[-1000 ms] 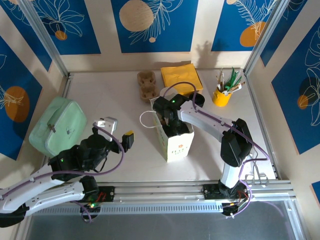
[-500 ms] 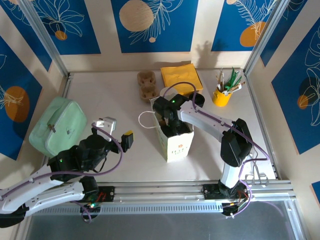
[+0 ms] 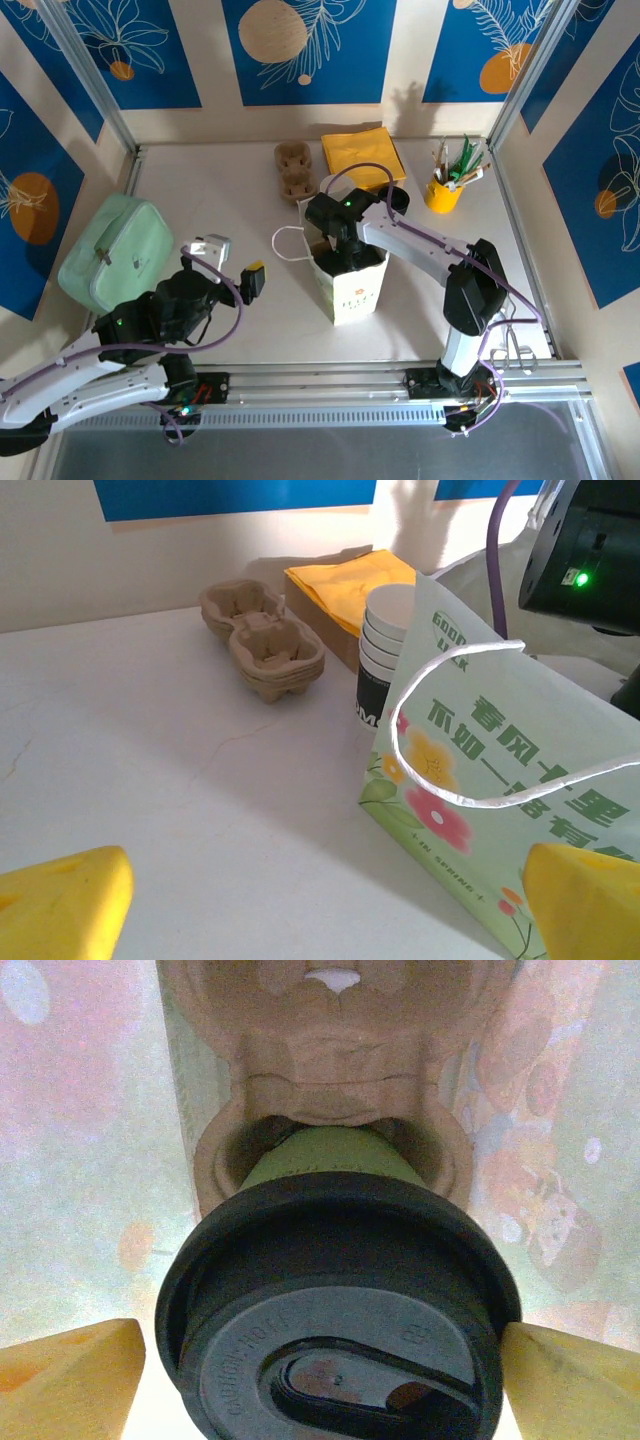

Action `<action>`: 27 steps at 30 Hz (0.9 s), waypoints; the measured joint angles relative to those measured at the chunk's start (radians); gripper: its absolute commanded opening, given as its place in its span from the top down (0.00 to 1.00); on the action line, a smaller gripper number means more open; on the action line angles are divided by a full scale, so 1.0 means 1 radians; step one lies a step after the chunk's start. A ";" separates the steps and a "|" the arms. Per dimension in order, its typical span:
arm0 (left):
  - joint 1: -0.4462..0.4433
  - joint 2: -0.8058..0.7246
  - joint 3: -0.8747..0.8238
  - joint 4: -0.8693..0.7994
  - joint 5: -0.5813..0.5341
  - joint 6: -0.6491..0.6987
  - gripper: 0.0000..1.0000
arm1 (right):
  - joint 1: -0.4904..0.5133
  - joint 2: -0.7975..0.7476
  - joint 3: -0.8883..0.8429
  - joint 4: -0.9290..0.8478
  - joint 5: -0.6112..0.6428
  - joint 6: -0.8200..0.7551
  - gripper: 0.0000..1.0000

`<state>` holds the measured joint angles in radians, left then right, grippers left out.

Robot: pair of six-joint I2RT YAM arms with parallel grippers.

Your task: Pack the takeout coffee

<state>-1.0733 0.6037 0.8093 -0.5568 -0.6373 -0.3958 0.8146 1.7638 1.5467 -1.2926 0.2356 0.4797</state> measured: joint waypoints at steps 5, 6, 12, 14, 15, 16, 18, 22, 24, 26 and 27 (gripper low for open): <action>0.000 0.000 0.000 -0.005 0.000 0.000 0.01 | 0.002 -0.006 0.000 -0.001 0.003 0.003 0.02; 0.000 0.000 0.000 -0.005 0.000 0.000 0.01 | 0.002 -0.006 0.000 -0.001 0.004 0.003 0.02; 0.000 0.000 0.000 -0.005 0.000 0.000 0.01 | 0.002 -0.007 0.010 -0.005 0.008 0.004 0.01; 0.000 0.000 0.000 -0.006 0.000 0.000 0.01 | 0.002 -0.008 0.012 -0.005 0.011 0.005 0.01; 0.000 0.000 0.000 -0.005 0.000 0.000 0.01 | 0.002 -0.008 0.013 -0.006 0.012 0.007 0.01; 0.000 0.000 0.000 -0.005 0.000 0.000 0.01 | 0.002 -0.008 0.016 -0.008 0.012 0.007 0.01; 0.000 0.000 0.000 -0.005 0.000 0.000 0.01 | 0.002 -0.009 0.019 -0.009 0.013 0.007 0.01; 0.000 0.000 0.000 -0.005 0.000 0.000 0.01 | 0.002 -0.011 0.024 -0.010 0.016 0.009 0.01; 0.000 0.000 0.000 -0.005 0.000 0.000 0.01 | 0.002 -0.013 0.024 -0.013 0.017 0.011 0.01; 0.000 0.000 0.000 -0.005 0.000 0.000 0.01 | 0.002 -0.015 0.024 -0.017 0.019 0.012 0.01; 0.000 0.000 0.000 -0.006 0.000 0.000 0.01 | 0.002 -0.015 0.025 -0.019 0.019 0.015 0.01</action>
<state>-1.0733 0.6037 0.8093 -0.5625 -0.6376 -0.3954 0.8169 1.7489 1.5715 -1.3117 0.2546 0.4950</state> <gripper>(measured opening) 0.994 0.991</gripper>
